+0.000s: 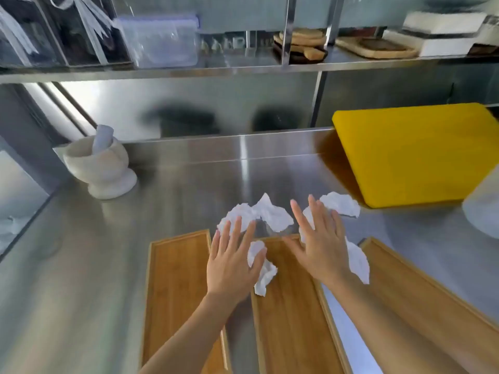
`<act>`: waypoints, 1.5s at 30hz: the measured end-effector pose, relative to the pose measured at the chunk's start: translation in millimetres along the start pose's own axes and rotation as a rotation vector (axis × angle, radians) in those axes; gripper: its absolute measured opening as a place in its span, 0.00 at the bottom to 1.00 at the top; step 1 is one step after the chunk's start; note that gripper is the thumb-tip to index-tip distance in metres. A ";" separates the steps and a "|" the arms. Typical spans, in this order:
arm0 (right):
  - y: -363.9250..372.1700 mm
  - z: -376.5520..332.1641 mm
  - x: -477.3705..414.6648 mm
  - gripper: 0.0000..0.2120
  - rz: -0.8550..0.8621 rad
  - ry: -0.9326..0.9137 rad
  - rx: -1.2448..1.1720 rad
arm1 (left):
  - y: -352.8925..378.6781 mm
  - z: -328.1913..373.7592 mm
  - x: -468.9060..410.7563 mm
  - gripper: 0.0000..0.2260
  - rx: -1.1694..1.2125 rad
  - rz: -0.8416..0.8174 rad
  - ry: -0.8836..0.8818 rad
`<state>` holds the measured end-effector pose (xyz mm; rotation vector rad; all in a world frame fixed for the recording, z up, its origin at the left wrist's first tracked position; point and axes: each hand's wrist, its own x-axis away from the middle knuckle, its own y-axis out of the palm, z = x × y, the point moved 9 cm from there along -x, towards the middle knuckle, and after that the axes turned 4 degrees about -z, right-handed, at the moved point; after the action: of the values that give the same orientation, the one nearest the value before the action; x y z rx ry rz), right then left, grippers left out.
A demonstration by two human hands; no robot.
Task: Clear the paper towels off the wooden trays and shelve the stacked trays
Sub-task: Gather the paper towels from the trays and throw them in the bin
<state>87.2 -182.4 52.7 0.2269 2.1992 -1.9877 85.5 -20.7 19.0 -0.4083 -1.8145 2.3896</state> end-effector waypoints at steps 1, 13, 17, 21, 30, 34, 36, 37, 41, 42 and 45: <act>9.7 4.9 1.5 0.32 -0.038 0.007 -0.008 | 5.9 1.7 3.1 0.26 0.017 -0.017 -0.001; 74.7 44.8 6.3 0.28 -0.267 0.131 -0.054 | 64.7 16.8 19.9 0.28 -0.044 -0.263 0.075; 73.4 40.1 -1.8 0.17 -0.224 0.155 -0.043 | 53.0 28.8 20.1 0.15 0.048 -0.119 0.181; 62.9 50.2 -6.3 0.14 -0.110 0.249 -0.125 | 44.6 32.1 18.6 0.12 0.145 -0.055 0.175; 4.5 86.8 -6.2 0.13 0.083 0.495 -0.574 | 39.9 14.7 7.7 0.02 0.602 -0.201 -0.102; -23.1 110.6 -6.6 0.14 0.167 0.517 -0.673 | 34.5 11.1 -1.1 0.02 0.793 -0.131 -0.245; -28.0 126.0 -1.3 0.13 0.218 0.575 -0.750 | 30.7 14.1 -6.2 0.05 0.858 -0.101 -0.276; -30.0 131.3 2.1 0.12 0.237 0.595 -0.769 | 29.1 17.4 -8.7 0.08 0.889 -0.096 -0.278; -30.7 142.3 16.6 0.12 0.174 0.624 -0.609 | 21.3 34.2 -18.6 0.19 0.945 -0.062 -0.252; -29.0 144.5 20.5 0.16 0.139 0.630 -0.559 | 20.7 36.4 -21.1 0.22 0.942 -0.040 -0.244; -11.0 149.7 32.4 0.25 -0.035 0.645 -0.414 | 27.4 39.2 -25.7 0.24 0.917 -0.026 -0.273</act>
<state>56.6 -332.4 41.5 0.8723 2.9454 -1.5548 101.1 -71.2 6.1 0.0498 -0.5901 3.0018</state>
